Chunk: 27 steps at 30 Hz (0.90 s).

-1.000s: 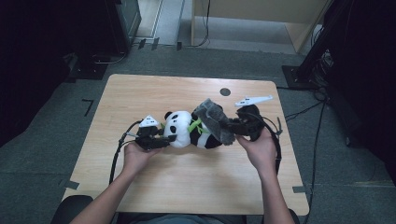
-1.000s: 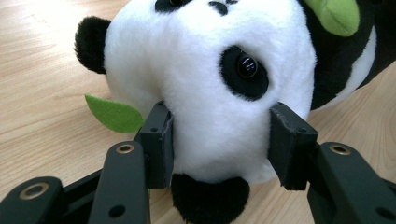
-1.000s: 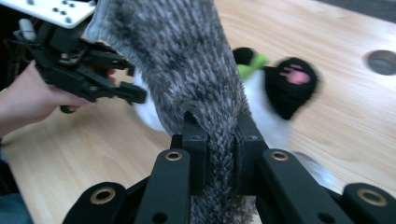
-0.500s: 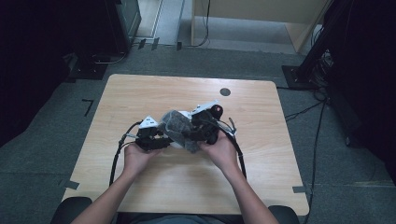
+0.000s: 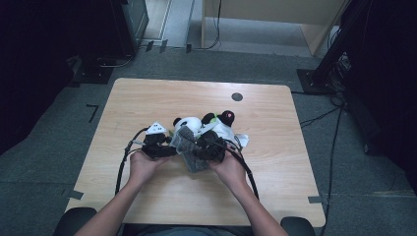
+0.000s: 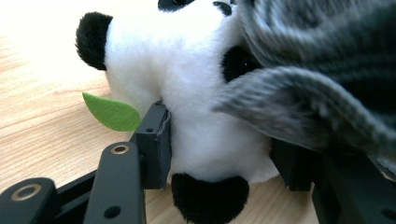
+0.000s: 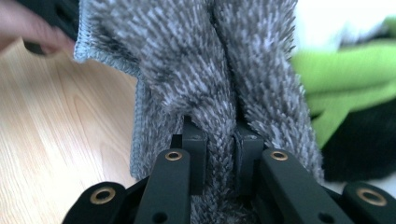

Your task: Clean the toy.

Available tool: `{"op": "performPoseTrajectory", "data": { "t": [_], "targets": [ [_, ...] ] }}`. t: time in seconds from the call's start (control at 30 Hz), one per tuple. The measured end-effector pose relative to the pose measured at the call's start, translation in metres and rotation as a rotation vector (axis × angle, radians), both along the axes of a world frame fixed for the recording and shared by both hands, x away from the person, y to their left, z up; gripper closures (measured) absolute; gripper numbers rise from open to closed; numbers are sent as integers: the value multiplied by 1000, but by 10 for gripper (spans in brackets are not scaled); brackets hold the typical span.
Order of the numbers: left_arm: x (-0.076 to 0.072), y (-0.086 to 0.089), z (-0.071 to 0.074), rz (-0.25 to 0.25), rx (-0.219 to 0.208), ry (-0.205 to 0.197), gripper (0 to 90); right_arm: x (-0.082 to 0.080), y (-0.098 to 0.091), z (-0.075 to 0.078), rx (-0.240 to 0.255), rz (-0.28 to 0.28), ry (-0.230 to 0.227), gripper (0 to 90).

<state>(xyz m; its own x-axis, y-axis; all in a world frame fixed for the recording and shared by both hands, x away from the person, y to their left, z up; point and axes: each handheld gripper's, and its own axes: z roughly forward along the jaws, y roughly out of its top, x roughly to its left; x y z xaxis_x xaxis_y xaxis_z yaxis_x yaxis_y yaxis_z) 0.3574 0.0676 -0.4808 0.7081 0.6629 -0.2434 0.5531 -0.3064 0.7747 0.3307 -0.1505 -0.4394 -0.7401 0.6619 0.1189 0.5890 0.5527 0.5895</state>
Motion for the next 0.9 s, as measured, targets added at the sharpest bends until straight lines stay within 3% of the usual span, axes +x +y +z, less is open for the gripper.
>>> {"op": "performPoseTrajectory", "data": {
  "t": [0.33,0.67,0.8,0.9],
  "targets": [
    [1,1,-2,-9,-6,-14,456,-10,-28,-7,-7,-25,68,800],
    [0,1,-2,-9,-1,-16,463,-20,-55,1,-10,-51,68,800],
    [-1,0,-1,-10,7,-20,463,-22,-72,5,32,-65,79,797],
    [-1,0,-1,-10,3,-19,465,-25,-80,4,29,-69,93,797]
  ]
}}
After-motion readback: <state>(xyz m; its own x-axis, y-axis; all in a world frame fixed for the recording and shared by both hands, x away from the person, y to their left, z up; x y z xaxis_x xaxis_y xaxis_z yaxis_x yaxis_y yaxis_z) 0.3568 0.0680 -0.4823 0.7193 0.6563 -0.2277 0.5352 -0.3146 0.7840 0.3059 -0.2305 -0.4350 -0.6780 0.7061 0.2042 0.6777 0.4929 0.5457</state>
